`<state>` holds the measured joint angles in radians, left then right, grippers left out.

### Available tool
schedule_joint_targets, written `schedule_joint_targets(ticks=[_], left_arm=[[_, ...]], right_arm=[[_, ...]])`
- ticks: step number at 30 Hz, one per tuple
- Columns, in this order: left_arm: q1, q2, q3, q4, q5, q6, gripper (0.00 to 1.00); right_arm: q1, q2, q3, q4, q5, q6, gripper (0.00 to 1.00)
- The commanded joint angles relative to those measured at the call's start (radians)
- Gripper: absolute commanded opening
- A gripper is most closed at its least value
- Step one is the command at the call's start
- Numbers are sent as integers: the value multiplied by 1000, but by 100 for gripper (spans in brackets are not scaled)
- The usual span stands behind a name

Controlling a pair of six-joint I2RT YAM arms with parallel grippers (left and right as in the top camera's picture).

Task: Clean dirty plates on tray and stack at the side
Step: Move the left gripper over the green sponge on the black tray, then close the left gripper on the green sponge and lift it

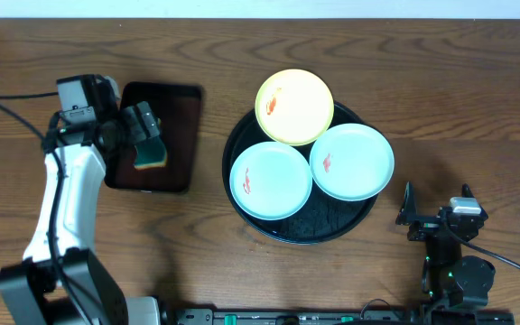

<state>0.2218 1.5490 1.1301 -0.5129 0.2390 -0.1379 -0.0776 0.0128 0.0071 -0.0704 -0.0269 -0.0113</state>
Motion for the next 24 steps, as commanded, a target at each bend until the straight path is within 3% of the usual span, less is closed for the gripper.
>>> schedule_joint_targets(ticks=[1, 8, 24], left_arm=[[2, 57, 32, 43, 64, -2, 99], [2, 161, 32, 74, -95, -10, 99], [-27, 330, 31, 137, -124, -10, 98]], right_arm=[[-11, -4, -2, -4, 0, -1, 99], [-11, -4, -2, -4, 0, -1, 99], [-11, -4, -2, -4, 0, -1, 99]])
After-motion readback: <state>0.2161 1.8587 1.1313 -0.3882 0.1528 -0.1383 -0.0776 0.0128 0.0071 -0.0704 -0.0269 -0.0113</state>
